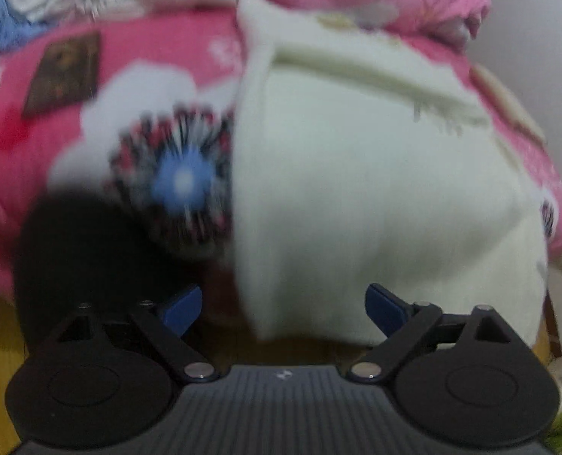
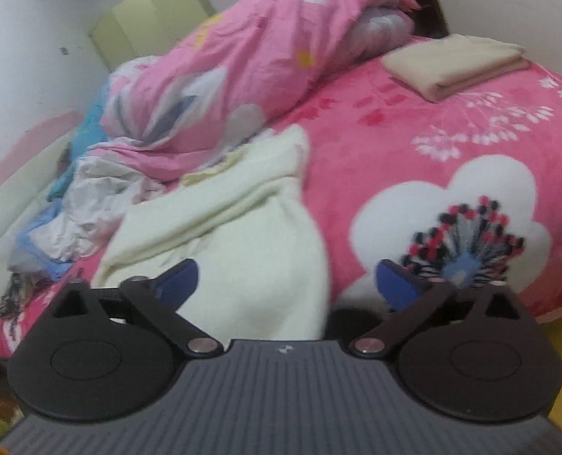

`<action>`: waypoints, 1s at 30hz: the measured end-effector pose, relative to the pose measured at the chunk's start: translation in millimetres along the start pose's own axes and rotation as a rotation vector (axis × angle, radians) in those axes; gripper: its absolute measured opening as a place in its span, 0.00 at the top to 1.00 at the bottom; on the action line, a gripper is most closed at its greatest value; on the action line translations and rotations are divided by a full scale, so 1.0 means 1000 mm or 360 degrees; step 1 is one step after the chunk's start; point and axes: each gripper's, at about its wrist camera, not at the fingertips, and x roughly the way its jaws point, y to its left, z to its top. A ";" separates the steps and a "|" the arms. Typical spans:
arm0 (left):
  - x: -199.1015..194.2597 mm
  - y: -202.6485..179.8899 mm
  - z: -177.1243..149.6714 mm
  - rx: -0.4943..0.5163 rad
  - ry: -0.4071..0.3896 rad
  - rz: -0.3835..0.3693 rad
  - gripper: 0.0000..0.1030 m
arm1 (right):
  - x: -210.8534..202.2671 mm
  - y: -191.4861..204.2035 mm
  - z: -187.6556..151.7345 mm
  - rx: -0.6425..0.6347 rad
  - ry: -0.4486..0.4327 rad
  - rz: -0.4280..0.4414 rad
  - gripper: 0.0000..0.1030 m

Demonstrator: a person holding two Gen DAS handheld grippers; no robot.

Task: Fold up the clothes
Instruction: 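Lower both open grippers to the sweater's side edge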

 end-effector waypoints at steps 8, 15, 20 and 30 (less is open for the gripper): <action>0.036 -0.008 -0.039 0.0165 0.0099 -0.0043 0.03 | 0.023 0.045 -0.017 -0.0109 0.0078 0.0034 0.01; 0.090 0.019 -0.032 0.0062 0.0152 0.0173 0.20 | 0.029 0.068 -0.027 -0.0041 0.0141 0.0353 0.01; 0.116 0.037 -0.032 0.0046 0.0163 0.0160 0.45 | 0.030 0.081 -0.029 0.0013 0.0178 0.0429 0.01; 0.109 0.049 -0.035 0.0112 0.0091 0.0031 0.88 | 0.042 0.100 -0.050 -0.0021 0.0288 0.0468 0.01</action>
